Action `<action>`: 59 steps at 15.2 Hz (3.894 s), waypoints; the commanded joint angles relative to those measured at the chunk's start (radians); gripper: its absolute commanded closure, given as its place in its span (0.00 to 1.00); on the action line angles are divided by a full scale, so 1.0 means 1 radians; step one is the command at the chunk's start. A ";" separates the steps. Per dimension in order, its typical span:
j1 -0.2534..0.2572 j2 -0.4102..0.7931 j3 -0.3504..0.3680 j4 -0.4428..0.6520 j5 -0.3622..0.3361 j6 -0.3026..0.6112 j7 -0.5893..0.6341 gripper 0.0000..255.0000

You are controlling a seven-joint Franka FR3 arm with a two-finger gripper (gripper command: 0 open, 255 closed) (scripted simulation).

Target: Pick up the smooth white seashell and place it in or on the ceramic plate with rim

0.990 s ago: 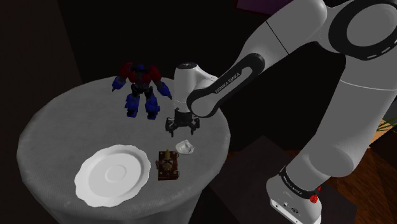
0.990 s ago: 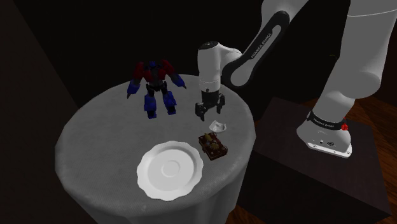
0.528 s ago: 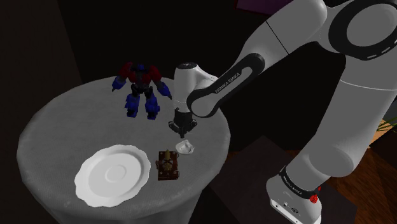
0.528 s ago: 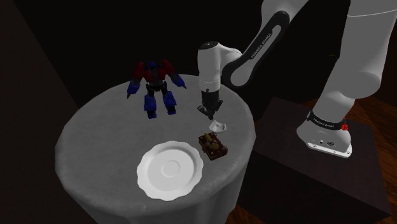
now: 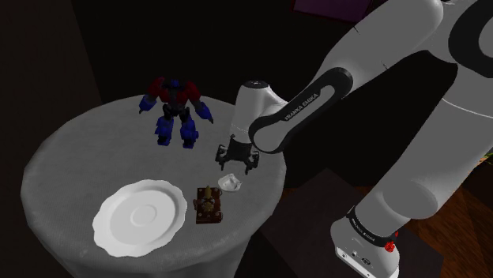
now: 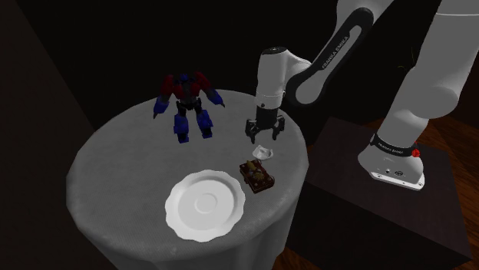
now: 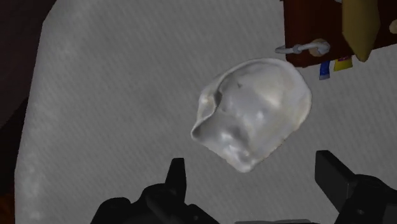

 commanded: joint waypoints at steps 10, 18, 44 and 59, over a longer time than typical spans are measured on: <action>0.030 -0.017 0.020 -0.210 0.080 0.313 0.313 0.00; 0.037 -0.005 0.009 -0.208 0.064 0.321 0.326 0.00; 0.050 -0.295 0.037 -0.190 0.314 0.031 0.159 1.00; 0.117 0.050 0.178 0.225 -0.110 -0.069 0.713 1.00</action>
